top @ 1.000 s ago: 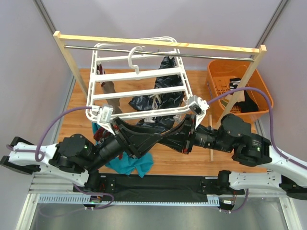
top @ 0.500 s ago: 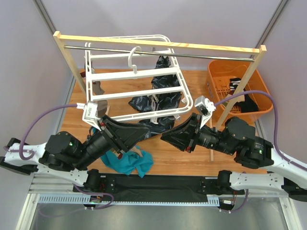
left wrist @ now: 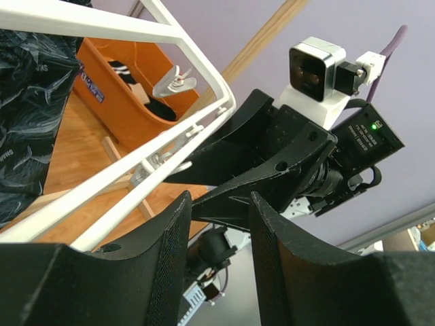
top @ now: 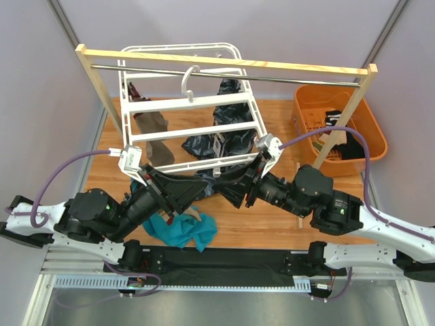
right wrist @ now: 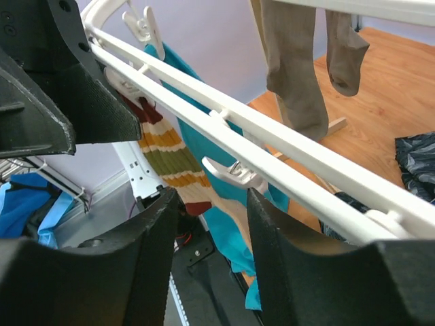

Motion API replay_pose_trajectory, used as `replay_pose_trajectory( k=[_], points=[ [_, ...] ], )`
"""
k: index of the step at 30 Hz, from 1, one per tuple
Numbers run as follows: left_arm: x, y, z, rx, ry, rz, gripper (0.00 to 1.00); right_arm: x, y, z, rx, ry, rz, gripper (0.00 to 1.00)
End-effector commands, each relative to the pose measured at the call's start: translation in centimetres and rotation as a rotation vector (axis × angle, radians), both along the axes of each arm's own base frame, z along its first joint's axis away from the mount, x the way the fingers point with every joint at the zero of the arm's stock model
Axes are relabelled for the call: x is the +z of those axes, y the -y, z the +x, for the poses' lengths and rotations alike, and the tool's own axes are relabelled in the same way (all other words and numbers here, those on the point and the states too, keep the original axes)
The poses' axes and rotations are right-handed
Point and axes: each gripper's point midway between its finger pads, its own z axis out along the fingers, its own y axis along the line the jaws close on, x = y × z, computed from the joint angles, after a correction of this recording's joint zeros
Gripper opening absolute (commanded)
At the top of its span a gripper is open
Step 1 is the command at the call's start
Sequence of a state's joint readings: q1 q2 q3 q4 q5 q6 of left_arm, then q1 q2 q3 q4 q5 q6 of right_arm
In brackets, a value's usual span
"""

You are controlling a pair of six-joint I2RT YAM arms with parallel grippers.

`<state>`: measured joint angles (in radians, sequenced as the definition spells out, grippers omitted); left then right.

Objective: Clip the socks to the hanger
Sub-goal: Pick up the clamp from the hanger.

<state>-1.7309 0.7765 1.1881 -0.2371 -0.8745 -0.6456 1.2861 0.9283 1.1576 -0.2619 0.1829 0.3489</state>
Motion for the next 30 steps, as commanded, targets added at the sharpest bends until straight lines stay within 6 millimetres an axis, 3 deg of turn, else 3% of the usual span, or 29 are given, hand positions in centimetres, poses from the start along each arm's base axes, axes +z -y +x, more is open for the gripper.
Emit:
replay_pose_trajectory(
  k=[1, 10, 19, 23, 26, 30],
  points=[
    [0.7, -0.9, 0.6, 0.029, 0.004, -0.008, 0.47, 2.0, 0.4, 1.0, -0.047, 0.065, 0.064, 0.49],
    [0.9, -0.8, 0.2, -0.001, 0.005, -0.016, 0.47, 1.9, 0.1, 2.4, -0.114, 0.128, 0.056, 0.53],
    [1.1, -0.7, 0.1, -0.007, 0.006, -0.025, 0.47, -0.4, 0.1, 3.9, -0.201, 0.116, 0.053, 0.48],
    [1.2, -0.7, 0.0, -0.010, 0.008, -0.024, 0.47, 0.2, 0.3, 4.1, -0.214, 0.128, 0.100, 0.47],
    [1.2, -0.6, -0.1, -0.016, 0.007, -0.027, 0.47, 0.4, 0.5, 4.2, -0.224, 0.138, 0.118, 0.42],
    [1.2, -0.4, -0.1, -0.016, 0.008, -0.026, 0.47, 0.9, 0.7, 4.4, -0.238, 0.137, 0.135, 0.20]
  ],
)
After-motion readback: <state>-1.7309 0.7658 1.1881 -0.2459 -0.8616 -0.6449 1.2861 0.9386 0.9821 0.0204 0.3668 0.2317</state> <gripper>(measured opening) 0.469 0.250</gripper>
